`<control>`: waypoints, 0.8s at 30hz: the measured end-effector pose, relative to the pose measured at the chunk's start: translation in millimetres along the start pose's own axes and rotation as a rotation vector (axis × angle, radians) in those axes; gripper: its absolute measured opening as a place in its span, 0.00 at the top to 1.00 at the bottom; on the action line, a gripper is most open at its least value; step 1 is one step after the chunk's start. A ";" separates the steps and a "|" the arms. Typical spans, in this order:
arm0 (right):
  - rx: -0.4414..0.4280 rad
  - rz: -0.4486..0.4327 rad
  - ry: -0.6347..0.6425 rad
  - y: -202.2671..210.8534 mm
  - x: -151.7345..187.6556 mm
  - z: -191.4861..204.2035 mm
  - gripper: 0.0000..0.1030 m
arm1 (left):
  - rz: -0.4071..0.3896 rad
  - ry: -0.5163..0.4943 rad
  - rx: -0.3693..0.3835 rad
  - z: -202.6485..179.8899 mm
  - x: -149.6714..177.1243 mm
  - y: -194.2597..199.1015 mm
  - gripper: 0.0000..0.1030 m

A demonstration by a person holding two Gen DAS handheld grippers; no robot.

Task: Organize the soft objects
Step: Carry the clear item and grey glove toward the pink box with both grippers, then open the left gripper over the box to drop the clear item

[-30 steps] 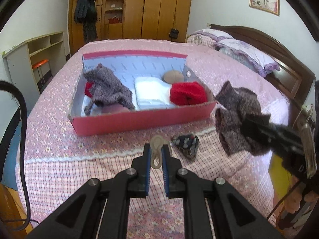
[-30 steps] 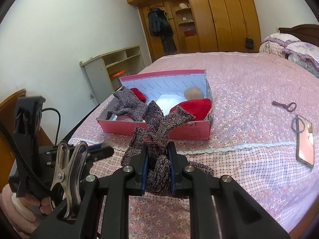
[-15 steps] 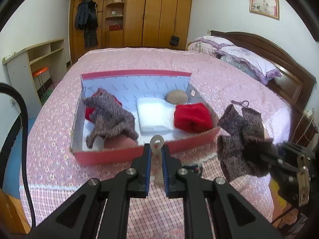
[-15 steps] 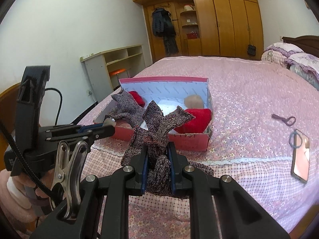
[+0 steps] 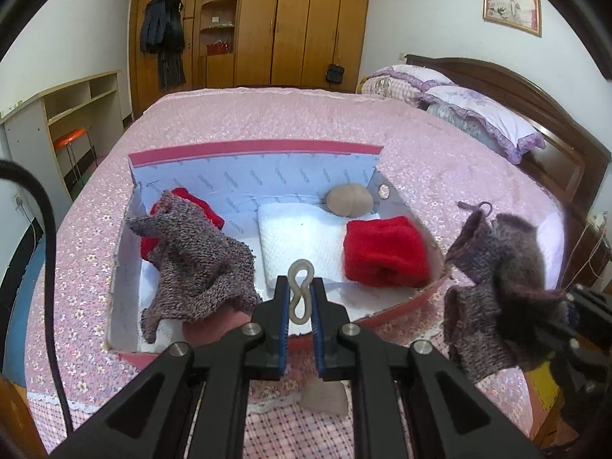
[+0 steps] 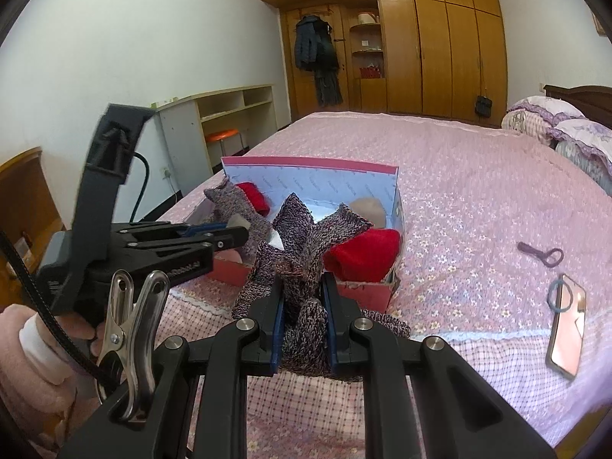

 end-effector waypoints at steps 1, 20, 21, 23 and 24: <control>0.000 0.001 0.000 -1.8 -1.4 -0.5 0.83 | 0.004 0.001 0.000 0.6 0.0 -3.4 0.90; -0.011 0.011 -0.024 -37.6 -28.2 -7.8 0.83 | 0.063 0.037 0.029 9.1 13.2 -42.2 0.89; -0.016 0.009 -0.024 -40.3 -31.4 -7.4 0.83 | 0.061 0.036 0.029 8.9 13.5 -42.3 0.89; -0.019 0.007 -0.022 -44.9 -36.5 -6.3 0.83 | 0.059 0.036 0.029 10.0 15.2 -41.4 0.89; -0.023 0.009 -0.021 -47.6 -38.1 -5.4 0.83 | 0.058 0.035 0.028 10.0 15.6 -41.3 0.88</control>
Point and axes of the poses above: each gripper's, at about its wrist camera, not at the fingertips, and y roughly against the way its jaws point, z to its left, x to its underside, the point moved 4 cm from there along -y, roughly the way its jaws point, and after that the axes turned 8 degrees about -y, right-handed, at the moved point
